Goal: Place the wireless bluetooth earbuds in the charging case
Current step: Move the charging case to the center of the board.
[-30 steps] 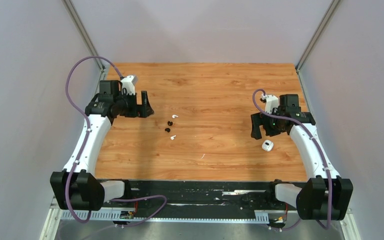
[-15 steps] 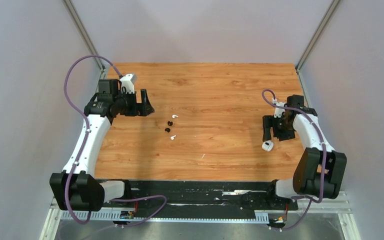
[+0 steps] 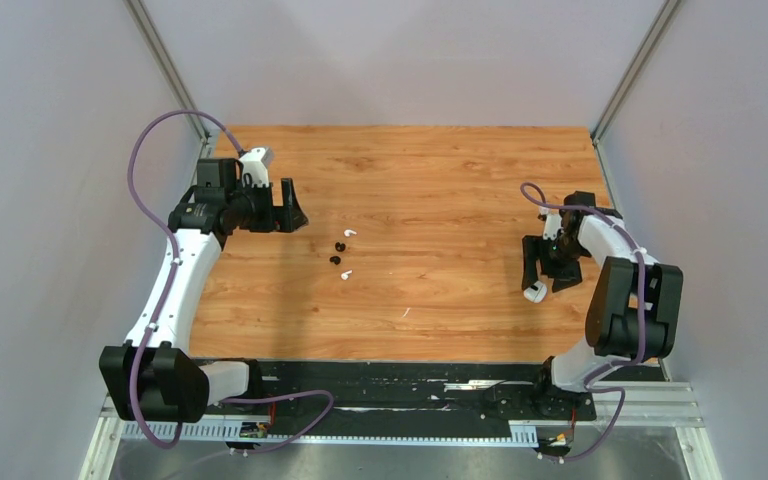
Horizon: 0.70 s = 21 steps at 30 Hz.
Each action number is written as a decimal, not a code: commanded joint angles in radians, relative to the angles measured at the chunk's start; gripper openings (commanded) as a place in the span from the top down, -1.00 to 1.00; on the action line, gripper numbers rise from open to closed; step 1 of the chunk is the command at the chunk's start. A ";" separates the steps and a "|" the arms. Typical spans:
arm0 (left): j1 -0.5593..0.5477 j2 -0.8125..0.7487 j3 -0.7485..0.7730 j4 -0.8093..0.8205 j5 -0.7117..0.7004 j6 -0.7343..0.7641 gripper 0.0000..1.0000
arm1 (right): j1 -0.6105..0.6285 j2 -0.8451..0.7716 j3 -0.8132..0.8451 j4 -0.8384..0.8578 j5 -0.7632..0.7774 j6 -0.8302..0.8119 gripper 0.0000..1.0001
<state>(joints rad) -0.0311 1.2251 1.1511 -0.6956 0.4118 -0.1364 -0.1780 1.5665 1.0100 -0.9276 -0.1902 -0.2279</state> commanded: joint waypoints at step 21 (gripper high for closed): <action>0.001 -0.015 -0.004 -0.018 -0.010 0.049 -0.99 | 0.199 0.107 0.047 0.025 0.007 0.083 0.32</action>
<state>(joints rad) -0.0311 1.2247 1.1412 -0.7162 0.3836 -0.0982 -0.1143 1.6890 1.0130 -0.9230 -0.1463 -0.1024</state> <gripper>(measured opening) 0.993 0.492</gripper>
